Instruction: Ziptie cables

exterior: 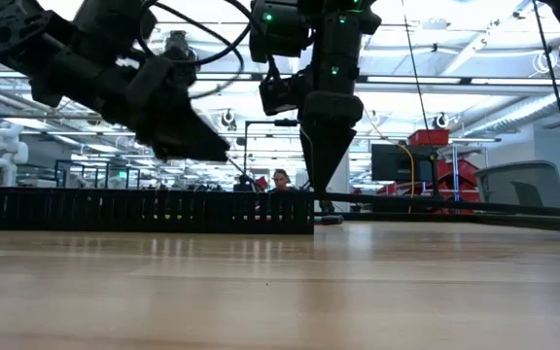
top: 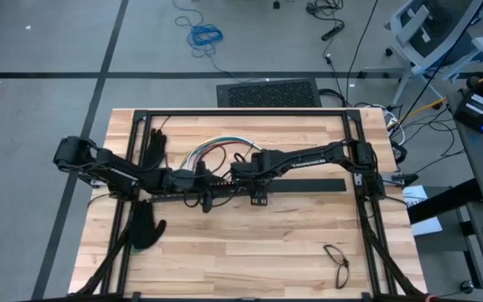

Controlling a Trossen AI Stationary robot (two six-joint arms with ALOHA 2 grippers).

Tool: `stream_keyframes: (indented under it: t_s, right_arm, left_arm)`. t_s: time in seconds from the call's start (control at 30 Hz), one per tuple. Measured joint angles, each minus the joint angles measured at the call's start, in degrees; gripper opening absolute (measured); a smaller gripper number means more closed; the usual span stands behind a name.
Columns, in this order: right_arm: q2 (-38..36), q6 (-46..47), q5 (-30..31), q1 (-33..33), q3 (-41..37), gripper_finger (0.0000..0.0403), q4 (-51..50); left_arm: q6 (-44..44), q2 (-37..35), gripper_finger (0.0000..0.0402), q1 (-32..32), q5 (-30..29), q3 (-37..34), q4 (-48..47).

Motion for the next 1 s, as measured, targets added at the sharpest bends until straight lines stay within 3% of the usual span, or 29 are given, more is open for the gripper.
stream_keyframes:
  t_s: [0.17,0.33,0.5,0.7,0.83,1.0]
  right_arm:
    - [0.0,-0.68,-0.04,-0.57,0.0,0.0295,0.3]
    - [0.0,-0.54,-0.07,-1.63,0.0,0.0295,0.24]
    - [0.0,-0.58,-0.13,-2.61,0.0,0.0295,-0.2]
    - [0.02,-1.57,-0.16,-3.28,0.0,0.0295,-0.65]
    - [0.02,-1.57,-0.37,-3.32,0.0,0.0295,-0.57]
    - [0.02,-0.76,-4.11,-3.31,0.0,0.0295,0.36]
  left_arm:
    - [4.0,0.48,0.0234,0.15,6.28,3.45,-10.16]
    - [9.16,3.07,0.0286,0.29,4.57,6.3,-8.32]
    - [6.76,4.01,0.0322,0.67,4.42,6.91,-8.96]
    - [6.73,4.26,0.0327,0.92,2.62,6.91,-7.22]
    - [11.99,8.38,0.0327,1.5,-1.34,6.89,-6.24]
    - [7.63,14.85,0.0327,2.62,-1.07,8.17,-3.38]
